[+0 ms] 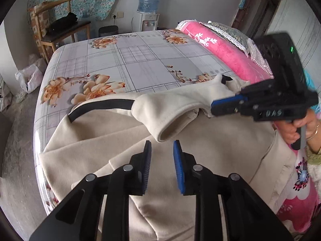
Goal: Fold large clothes
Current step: 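Lift the collar with both grippers and fold it over toward the hem, then lower the collar onto the jacket and open both grippers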
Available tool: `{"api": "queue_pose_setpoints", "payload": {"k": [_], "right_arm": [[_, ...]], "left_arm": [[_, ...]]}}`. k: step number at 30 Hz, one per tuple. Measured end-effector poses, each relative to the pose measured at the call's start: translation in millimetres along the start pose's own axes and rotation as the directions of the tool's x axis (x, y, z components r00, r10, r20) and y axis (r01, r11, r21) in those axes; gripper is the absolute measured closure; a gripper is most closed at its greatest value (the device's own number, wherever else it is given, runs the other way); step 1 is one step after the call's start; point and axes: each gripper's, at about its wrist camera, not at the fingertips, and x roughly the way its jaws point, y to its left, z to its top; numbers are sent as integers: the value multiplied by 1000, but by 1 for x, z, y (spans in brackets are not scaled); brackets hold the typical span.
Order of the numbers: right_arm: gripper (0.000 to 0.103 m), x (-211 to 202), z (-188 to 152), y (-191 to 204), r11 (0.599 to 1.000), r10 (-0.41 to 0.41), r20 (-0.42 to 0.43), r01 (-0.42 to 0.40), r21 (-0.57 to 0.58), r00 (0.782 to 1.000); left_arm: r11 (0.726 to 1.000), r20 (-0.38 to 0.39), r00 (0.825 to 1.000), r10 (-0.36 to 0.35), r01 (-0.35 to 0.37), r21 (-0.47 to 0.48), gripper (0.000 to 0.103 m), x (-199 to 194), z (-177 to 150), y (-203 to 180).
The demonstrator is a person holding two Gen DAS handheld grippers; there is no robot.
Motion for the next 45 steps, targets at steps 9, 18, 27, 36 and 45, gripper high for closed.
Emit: {"api": "queue_pose_setpoints", "payload": {"k": [9, 18, 27, 36, 45], "right_arm": [[94, 20, -33, 10, 994, -79, -74, 73, -78, 994], [85, -59, -22, 6, 989, 125, 139, -113, -93, 982], [78, -29, 21, -38, 997, -20, 121, 12, 73, 992], [79, 17, -21, -19, 996, -91, 51, 92, -22, 995], [79, 11, -32, -8, 983, -167, 36, 169, -66, 985]], "left_arm": [[982, 169, 982, -87, 113, -151, 81, -20, 37, 12], [990, -16, 999, -43, 41, -133, 81, 62, 71, -5], [986, -87, 989, -121, 110, -127, 84, 73, 28, -7], [975, 43, 977, -210, 212, -70, 84, 32, 25, -4], [983, -91, 995, -52, 35, -178, 84, 77, 31, 0]]}}
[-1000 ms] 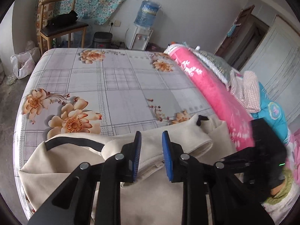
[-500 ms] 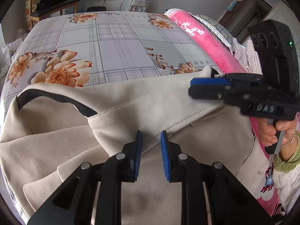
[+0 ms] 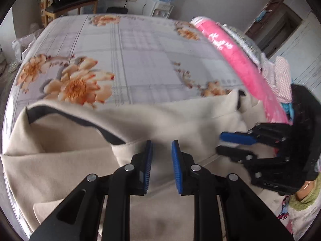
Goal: Fold large clothes
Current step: 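Lower the collar onto the jacket and open both grippers, then move both grippers to the jacket's side edge and grasp it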
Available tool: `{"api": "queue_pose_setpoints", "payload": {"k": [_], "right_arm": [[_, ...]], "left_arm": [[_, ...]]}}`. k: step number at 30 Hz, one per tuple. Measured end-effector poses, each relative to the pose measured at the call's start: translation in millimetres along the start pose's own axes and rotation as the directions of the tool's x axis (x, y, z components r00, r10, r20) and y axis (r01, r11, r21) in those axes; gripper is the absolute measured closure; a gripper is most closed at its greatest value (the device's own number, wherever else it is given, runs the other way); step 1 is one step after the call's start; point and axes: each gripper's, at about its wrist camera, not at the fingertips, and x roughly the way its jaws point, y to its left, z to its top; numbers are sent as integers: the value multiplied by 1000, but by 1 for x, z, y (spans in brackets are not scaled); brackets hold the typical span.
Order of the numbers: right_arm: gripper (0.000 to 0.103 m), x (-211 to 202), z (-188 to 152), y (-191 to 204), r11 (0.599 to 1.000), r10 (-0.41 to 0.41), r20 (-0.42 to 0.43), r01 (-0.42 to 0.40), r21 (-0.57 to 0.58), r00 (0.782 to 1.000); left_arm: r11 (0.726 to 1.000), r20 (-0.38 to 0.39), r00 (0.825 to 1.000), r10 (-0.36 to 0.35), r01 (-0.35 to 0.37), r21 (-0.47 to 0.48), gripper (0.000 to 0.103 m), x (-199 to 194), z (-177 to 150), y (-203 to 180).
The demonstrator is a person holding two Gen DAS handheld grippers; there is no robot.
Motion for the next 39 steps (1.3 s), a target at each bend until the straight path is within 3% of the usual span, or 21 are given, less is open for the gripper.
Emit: {"api": "queue_pose_setpoints", "payload": {"k": [1, 4, 9, 12, 14, 17, 19, 20, 22, 27, 30, 33, 39], "right_arm": [[79, -2, -3, -1, 1000, -9, -4, 9, -6, 1000], [79, -10, -7, 2, 998, -60, -9, 60, -33, 998], [79, -35, -1, -4, 999, -48, 91, 47, 18, 995], [79, -11, -6, -15, 992, -110, -9, 110, 62, 994], [79, -13, -9, -16, 991, -102, -6, 103, 84, 995], [77, -40, -12, -8, 989, -96, 34, 92, 118, 995], [70, -62, -19, 3, 990, -86, 64, 79, 116, 994], [67, -73, -24, 10, 991, -88, 77, 79, 111, 993], [52, -94, -37, 26, 994, -75, 102, 65, 92, 992], [36, -120, -87, 69, 999, 0, 138, -5, 34, 990], [34, -113, -120, 91, 1000, 2, 127, -5, 22, 992], [34, -99, -146, 100, 998, -5, 112, -1, 55, 994], [34, -69, -166, 91, 990, -56, 54, 49, 130, 997]], "left_arm": [[1000, 35, 999, -1, 0, 8, 84, -3, -6, -1], [999, 44, 999, 24, -25, 40, 84, -6, -15, -6], [1000, 46, 999, 4, -4, 10, 84, -5, -16, 0], [1000, 64, 998, 9, -9, 10, 83, -6, -20, 0], [1000, 68, 997, 23, -24, 6, 83, -12, -22, 0], [998, 92, 994, 56, -57, 8, 83, -37, -28, -3], [998, 125, 990, 58, -60, 12, 83, -64, -37, -3], [998, 142, 988, 64, -66, 14, 82, -79, -44, -3], [997, 183, 981, 70, -72, 9, 79, -111, -63, 0], [987, 257, 953, 158, -152, -43, 75, -163, -137, 11], [976, 276, 936, 217, -198, -93, 75, -172, -189, 19], [968, 286, 930, 231, -188, -169, 75, -172, -232, 33], [942, 266, 914, 308, -252, -223, 75, -162, -260, 53]]}}
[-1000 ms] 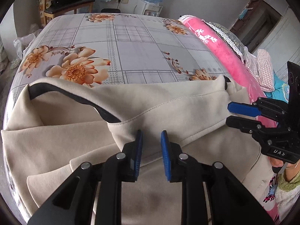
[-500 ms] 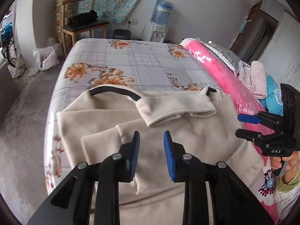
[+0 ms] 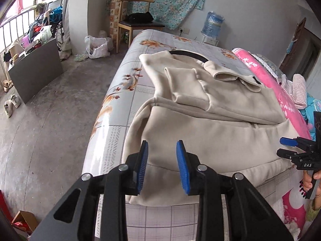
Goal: Fold large clothes
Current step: 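Move both grippers to the jacket's side edge and grasp it, then hold the side edge with both grippers and lift it up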
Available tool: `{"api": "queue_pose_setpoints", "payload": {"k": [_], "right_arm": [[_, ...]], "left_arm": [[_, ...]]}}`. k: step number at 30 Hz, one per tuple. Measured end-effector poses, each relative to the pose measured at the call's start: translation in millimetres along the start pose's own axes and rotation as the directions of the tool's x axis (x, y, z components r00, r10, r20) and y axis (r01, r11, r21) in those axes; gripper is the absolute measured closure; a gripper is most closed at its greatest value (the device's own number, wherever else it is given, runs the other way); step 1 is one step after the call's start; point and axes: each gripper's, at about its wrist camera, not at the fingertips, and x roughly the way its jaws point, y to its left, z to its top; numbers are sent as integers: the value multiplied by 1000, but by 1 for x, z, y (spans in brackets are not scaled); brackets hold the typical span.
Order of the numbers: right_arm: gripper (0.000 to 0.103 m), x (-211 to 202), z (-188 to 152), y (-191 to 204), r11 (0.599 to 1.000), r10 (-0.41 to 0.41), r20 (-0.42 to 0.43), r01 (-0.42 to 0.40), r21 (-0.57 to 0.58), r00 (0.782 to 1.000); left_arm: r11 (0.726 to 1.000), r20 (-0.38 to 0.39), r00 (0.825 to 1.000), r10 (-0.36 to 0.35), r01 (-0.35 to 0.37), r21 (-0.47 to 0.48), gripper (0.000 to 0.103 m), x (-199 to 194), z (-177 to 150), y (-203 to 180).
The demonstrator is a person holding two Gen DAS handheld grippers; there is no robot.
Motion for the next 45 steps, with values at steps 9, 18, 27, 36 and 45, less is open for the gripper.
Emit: {"api": "queue_pose_setpoints", "payload": {"k": [9, 18, 27, 36, 45], "right_arm": [[33, 0, 0, -4, 999, 12, 15, -13, 35, 1000], [33, 1, 0, -3, 1000, -3, 12, 2, 27, 1000], [32, 2, -1, -1, 1000, -15, 11, 15, 13, 1000], [31, 2, -2, -2, 1000, -7, 18, 7, 14, 1000], [32, -16, -9, -16, 998, 19, 53, -22, 53, 998]], "left_arm": [[998, -102, 994, -47, 43, -48, 75, 32, 12, 25], [970, -66, 970, -232, 226, -94, 73, 44, 29, 31], [933, -74, 938, -339, 326, -151, 72, 60, 37, 38], [965, -132, 956, -260, 263, 1, 72, 47, 28, 12], [965, -77, 991, 111, -89, 247, 72, 46, 14, -42]]}}
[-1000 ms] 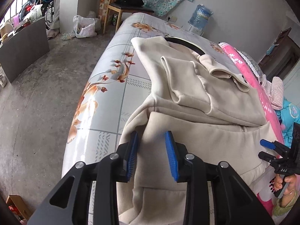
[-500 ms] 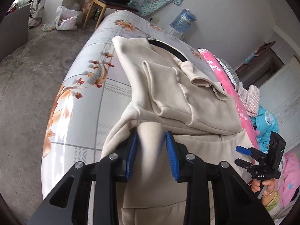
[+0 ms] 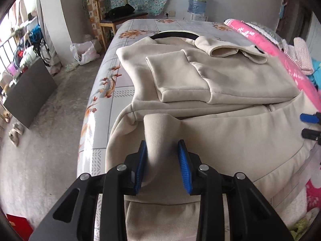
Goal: Fold large clothes
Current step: 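Hold the side edge with both grippers and lift it up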
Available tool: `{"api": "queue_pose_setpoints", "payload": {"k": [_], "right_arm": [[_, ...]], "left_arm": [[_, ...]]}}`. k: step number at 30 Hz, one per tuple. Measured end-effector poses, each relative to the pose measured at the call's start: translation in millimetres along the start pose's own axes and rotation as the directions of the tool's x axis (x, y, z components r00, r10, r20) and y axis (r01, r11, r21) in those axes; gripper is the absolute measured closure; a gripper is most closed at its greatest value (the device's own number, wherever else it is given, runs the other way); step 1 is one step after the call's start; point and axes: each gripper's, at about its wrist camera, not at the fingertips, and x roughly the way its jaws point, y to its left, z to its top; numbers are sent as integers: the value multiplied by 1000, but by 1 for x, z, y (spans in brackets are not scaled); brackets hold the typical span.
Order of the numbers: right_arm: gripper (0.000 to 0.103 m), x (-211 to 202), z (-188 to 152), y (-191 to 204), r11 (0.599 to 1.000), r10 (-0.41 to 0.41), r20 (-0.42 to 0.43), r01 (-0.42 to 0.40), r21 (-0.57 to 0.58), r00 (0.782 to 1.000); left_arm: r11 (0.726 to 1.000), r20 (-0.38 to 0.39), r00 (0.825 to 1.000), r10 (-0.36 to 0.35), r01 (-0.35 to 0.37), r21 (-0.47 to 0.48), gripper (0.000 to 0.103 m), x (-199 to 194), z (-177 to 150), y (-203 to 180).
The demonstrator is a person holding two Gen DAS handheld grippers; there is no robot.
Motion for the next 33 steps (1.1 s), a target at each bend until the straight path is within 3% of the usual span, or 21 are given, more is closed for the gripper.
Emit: {"api": "queue_pose_setpoints", "payload": {"k": [4, 9, 20, 25, 29, 33], "right_arm": [[31, -33, -7, -29, 997, -20, 74, 14, 73, 997], [39, -62, -7, -72, 987, -95, 127, 76, 141, 987], [65, -30, 2, -121, 967, -113, 63, 95, 237, 992], [70, -41, -2, -115, 977, -80, 75, 64, 205, 994], [71, -45, -4, -113, 979, 43, 71, -56, 194, 997], [70, -37, -1, -113, 982, 25, 37, -32, 185, 999]], "left_arm": [[992, 19, 995, 103, -104, 66, 72, -1, -4, -13], [990, 20, 991, 134, -134, 41, 72, -3, -6, -14], [989, 2, 989, 150, -150, 17, 72, -3, -3, -17], [988, -2, 988, 154, -154, 15, 72, -2, -3, -17], [988, -2, 988, 153, -153, 10, 72, -2, -3, -17], [989, -4, 989, 150, -150, 5, 72, -2, -3, -16]]}}
